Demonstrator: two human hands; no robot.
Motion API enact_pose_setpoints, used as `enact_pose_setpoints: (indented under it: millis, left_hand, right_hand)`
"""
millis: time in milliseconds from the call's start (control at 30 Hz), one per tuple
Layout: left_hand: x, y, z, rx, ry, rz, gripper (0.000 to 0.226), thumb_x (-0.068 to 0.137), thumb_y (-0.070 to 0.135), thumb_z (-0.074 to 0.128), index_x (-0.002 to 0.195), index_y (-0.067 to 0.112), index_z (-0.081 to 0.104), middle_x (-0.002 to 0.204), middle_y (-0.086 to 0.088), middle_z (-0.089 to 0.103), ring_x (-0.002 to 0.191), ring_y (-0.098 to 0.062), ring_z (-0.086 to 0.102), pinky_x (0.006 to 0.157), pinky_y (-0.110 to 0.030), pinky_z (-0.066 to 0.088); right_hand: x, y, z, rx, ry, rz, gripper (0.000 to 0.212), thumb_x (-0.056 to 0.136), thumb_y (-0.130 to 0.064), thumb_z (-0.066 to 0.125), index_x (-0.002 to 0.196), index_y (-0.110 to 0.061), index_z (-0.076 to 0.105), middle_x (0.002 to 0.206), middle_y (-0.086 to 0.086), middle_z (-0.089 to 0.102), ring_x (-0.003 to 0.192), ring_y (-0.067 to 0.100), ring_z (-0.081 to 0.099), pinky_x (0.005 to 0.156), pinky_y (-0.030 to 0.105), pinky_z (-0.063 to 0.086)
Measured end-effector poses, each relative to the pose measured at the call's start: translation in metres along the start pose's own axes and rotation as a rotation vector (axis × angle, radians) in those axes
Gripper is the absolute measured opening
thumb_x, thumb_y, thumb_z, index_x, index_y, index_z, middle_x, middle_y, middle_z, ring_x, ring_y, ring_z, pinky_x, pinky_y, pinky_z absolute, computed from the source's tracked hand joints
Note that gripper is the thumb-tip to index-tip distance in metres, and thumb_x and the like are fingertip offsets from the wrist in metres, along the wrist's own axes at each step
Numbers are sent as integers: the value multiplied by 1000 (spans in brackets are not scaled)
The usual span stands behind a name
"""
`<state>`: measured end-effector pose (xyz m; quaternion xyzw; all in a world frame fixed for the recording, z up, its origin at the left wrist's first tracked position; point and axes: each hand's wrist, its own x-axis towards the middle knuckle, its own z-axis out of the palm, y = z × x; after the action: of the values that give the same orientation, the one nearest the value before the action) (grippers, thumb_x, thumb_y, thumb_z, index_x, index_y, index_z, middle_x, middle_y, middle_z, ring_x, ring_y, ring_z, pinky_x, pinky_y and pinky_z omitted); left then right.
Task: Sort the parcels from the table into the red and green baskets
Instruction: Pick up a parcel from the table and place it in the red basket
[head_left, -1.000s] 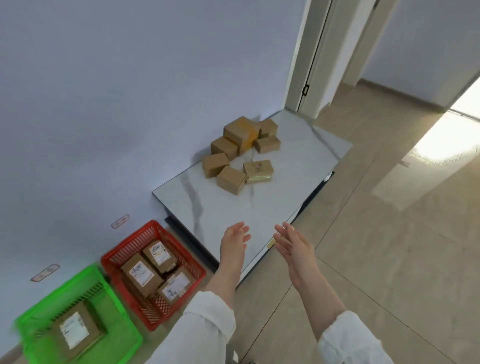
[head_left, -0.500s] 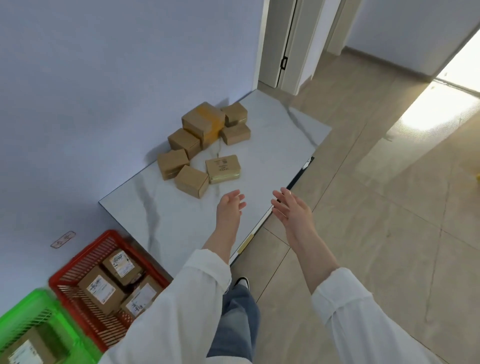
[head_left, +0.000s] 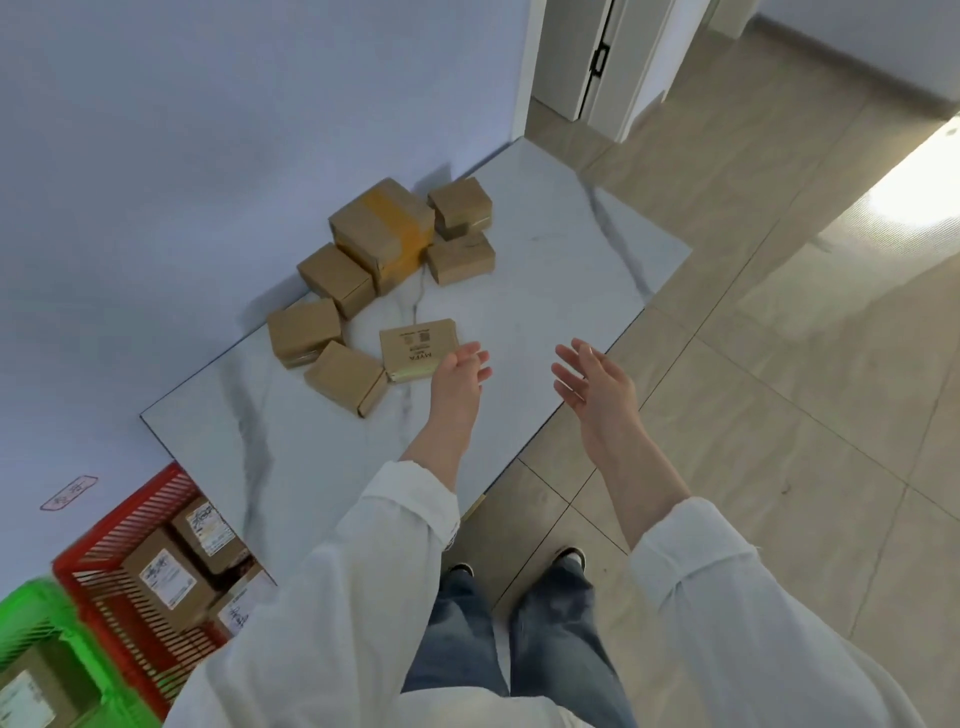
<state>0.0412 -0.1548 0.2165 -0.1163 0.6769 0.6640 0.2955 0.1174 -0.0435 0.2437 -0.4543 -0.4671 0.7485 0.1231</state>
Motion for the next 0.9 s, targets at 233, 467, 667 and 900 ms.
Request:
enact_pose_setpoints:
  millis: [233,467,667,900]
  left_hand:
    - [55,14,61,-79,146,-33,28,98,8,35,120,9,51,112,-4,58,90,-13,56,75,-22,41]
    - [92,17,101,-212,298,-109,29,98,11,36,123,7,50,111,-2,58,97,-17,56,74,-21,44]
    - [120,10,79,-181,435,-75,16,98,13,40,109,11,51,104,-2,56,91,-15,55,83,-24,41]
    - [165,-2,28,-209,594,-142,18,95,11,45,111,12,54,120,-8,57,118,-25,52,103,-36,36]
  right_hand:
    - [87,-47,-20,-74,-66,40,28,97,-22,48,121,-10,56,111,1,65,108,20,61,94,31,49]
    - [168,-86,-28,-248,-167,59,26,97,-22,50,119,-10,57,110,1,64,106,19,60,93,29,48]
    - [208,-73,17,-458,-336,43,32,95,-26,52,124,-11,53,115,3,61,106,18,58,95,31,47]
    - [241,-37,79,-815,-552,-14,55,87,-35,63,136,-20,41,124,-6,50,120,13,47,94,26,38]
